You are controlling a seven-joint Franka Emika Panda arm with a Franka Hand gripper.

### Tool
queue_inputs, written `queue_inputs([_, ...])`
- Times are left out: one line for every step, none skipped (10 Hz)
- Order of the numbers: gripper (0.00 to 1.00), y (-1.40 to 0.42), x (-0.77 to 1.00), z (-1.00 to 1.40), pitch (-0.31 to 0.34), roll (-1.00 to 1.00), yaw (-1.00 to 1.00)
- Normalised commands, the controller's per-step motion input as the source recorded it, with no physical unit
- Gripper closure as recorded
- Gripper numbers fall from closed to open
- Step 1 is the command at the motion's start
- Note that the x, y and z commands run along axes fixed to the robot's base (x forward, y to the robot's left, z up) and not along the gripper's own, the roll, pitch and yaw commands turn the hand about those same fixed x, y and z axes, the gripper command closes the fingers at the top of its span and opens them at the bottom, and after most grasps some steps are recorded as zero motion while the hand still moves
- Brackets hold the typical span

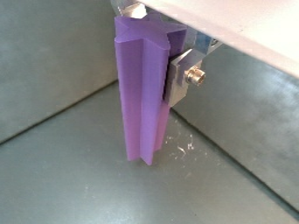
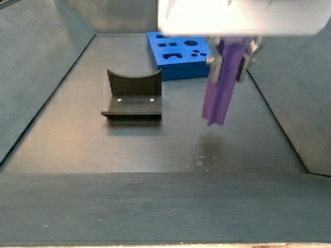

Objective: Pick up the star object. Move up. Move to above the board. Insert the star object.
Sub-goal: Move up, then move to above the board.

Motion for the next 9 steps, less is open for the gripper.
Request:
queue_inputs([1.0,0.01,0.0,0.19,0.101,0.05,-0.03])
queue_inputs([1.0,-0.19,-0.05,1.0,0.221,0.15,0.0])
queue_inputs([1.0,-0.19,-0.05,1.0,0.227,0.15,0.0])
queue_inputs([1.0,-0.18,-0.05,1.0,0.191,0.17,0.02])
queue_inputs([1.0,-0.17,-0.04,1.0,0.159,0.16,0.03])
queue_inputs([1.0,-0.15,-0.04,1.0,0.128,0.12,0.03])
queue_inputs([1.0,-0.14,-0.03,1.0,0.117,0.1,0.03])
queue_inputs([1.0,-0.13,-0.03,1.0,0.109,0.09,0.03])
queue_inputs([1.0,-0.12,-0.02,1.0,0.104,0.1,0.03])
